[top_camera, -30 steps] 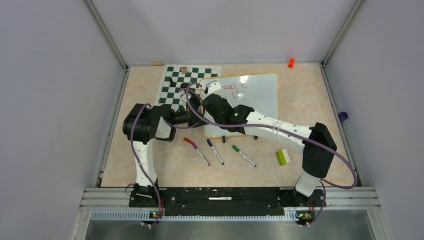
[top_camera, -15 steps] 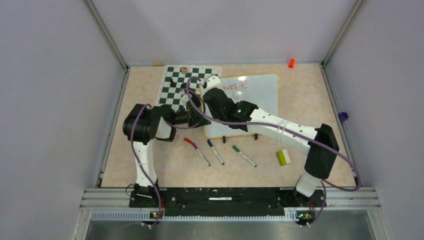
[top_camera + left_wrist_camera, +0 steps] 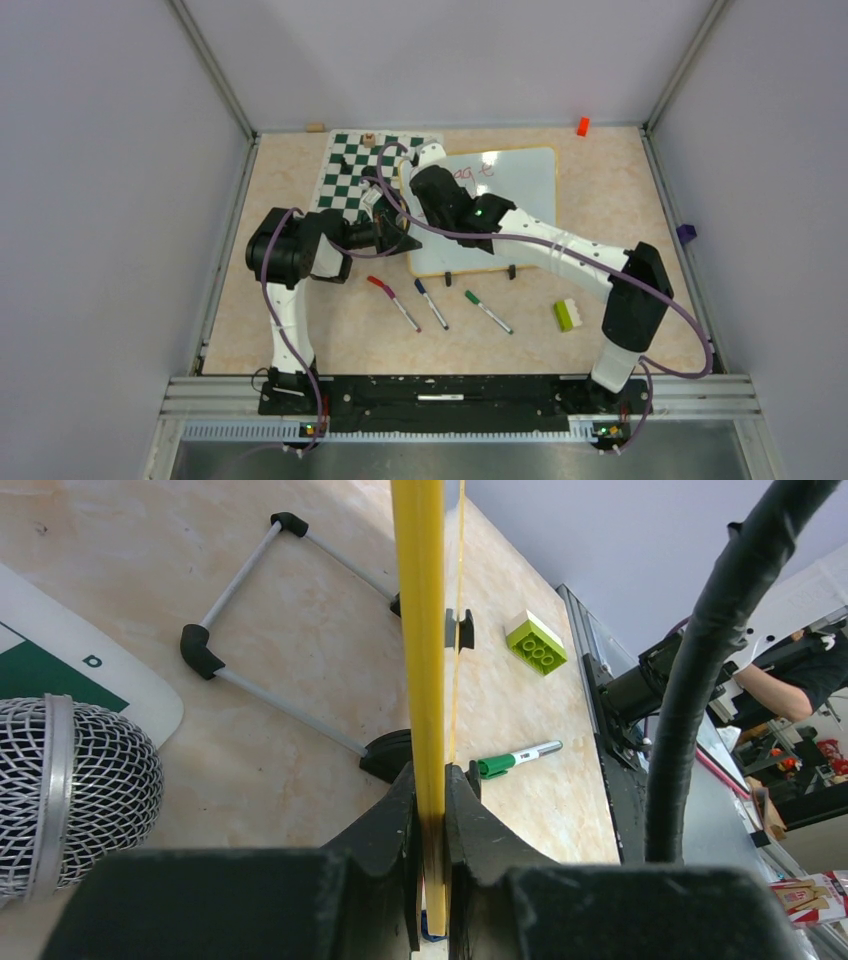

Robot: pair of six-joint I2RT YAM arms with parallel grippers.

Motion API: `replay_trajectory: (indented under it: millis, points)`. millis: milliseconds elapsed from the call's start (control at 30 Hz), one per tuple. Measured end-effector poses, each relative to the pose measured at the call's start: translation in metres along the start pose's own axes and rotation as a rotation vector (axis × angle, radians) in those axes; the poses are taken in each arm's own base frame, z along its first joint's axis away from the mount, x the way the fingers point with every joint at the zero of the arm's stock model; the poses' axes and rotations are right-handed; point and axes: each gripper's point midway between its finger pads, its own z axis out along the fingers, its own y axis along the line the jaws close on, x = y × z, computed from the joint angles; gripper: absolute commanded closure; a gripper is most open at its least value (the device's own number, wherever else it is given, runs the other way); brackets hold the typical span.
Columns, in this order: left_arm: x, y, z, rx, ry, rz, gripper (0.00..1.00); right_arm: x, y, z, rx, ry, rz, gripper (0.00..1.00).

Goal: Write a sentence on the whiteboard

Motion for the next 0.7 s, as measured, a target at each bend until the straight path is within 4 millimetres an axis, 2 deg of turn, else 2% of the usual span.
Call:
replay_trajectory:
  millis: [300,500,700]
  points:
    - [0.0,0.0,0.0,-0.001,0.001,-0.007,1.0,0.002,0.007,0.003,-0.034,0.004,0.005,1.0]
    - [0.001,0.001,0.0,-0.005,0.0,-0.015,1.0,0.017,0.014,0.005,-0.069,0.032,0.012,1.0]
    - [0.001,0.001,0.0,-0.005,0.0,-0.015,1.0,0.04,0.017,0.0,-0.107,0.078,0.019,1.0]
